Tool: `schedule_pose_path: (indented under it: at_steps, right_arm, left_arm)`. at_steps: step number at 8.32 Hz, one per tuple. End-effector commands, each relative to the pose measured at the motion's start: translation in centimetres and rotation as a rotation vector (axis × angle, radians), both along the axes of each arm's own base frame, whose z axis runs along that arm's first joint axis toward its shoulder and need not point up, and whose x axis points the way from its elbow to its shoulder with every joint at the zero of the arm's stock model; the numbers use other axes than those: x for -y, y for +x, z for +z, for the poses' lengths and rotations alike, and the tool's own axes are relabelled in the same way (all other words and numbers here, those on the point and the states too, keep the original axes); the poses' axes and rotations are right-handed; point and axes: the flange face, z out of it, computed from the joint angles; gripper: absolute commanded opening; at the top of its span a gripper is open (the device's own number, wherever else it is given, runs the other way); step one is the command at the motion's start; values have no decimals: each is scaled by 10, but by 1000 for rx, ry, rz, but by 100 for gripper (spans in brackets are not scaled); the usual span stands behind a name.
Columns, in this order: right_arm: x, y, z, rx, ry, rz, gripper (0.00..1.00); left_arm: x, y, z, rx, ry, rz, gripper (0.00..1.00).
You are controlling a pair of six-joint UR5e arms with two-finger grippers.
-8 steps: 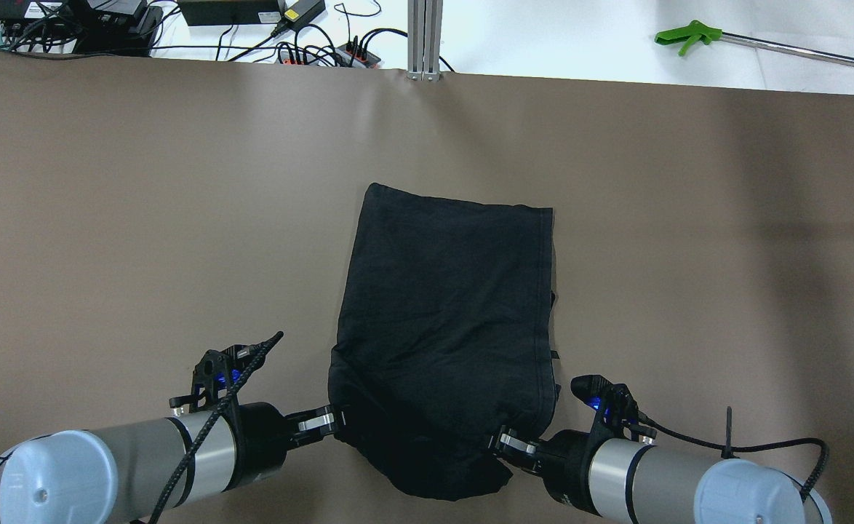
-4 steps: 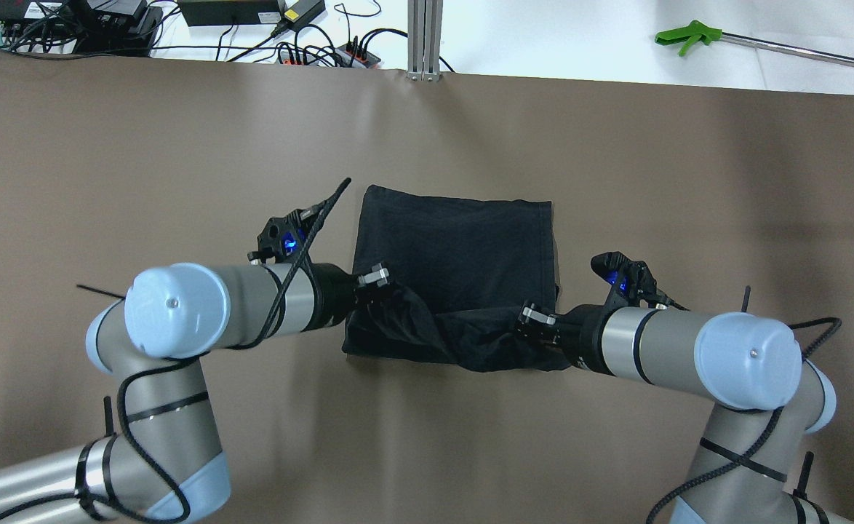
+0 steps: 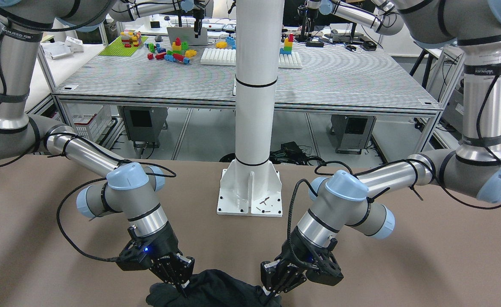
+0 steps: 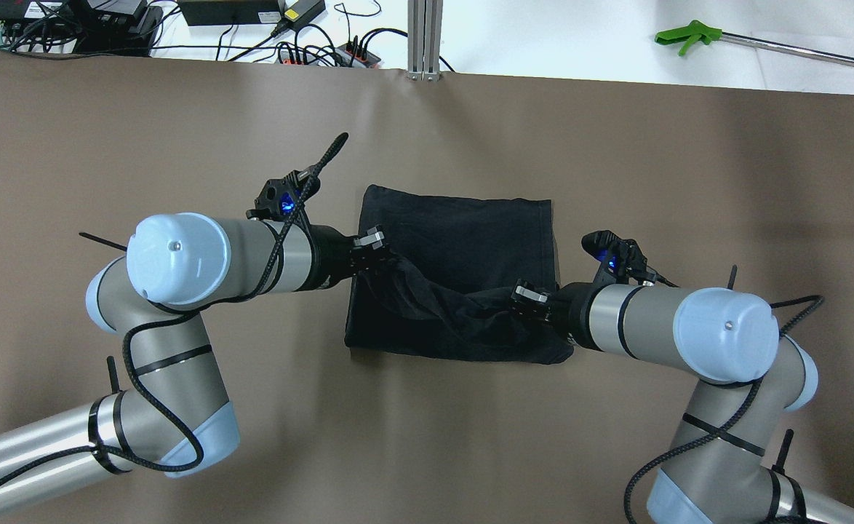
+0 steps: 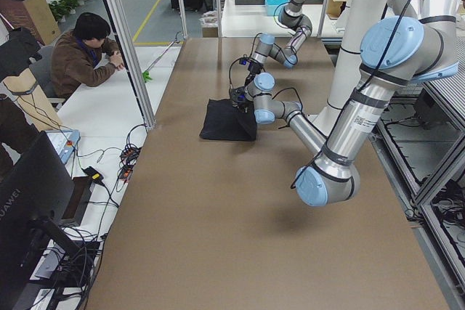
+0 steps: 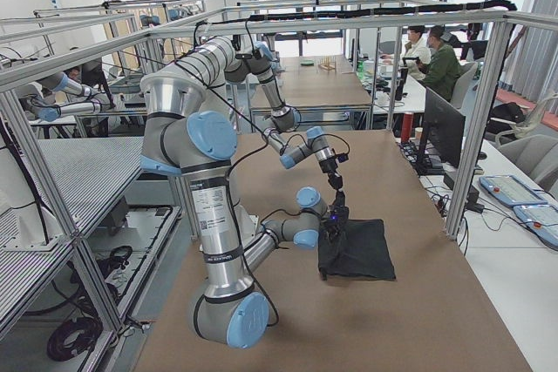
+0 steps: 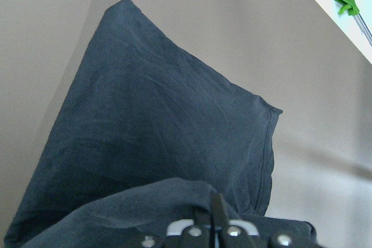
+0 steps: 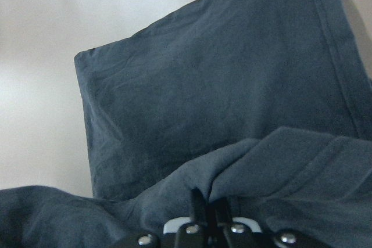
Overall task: Fold clothes
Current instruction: 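Lay the folded corners down on the shirt with both grippers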
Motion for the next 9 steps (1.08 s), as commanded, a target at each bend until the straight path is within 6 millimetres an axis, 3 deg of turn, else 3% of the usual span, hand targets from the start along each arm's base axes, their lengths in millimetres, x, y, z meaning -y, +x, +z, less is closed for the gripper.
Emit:
schedule_pose_path:
  at_steps: [1,5,7,8,9]
  right_arm:
    - [41,-9,15,-59,6,34,0]
    - [56,-27,14,-73,-1,40,0]
    - [60,-27,18,-80,0,55,2]
    - [61,-28,20,-85,-3,58,32]
    - [63,-28,21,-91,-1,72,93]
  left_arm:
    - [11,7,9,17,-19,-13,0]
    - [27,28,25,42,-31,-16,0]
    - [29,27,25,31,-13,-18,0]
    - [28,28,25,31,-12,-16,0]
    - [28,28,25,29,-13,-17,23]
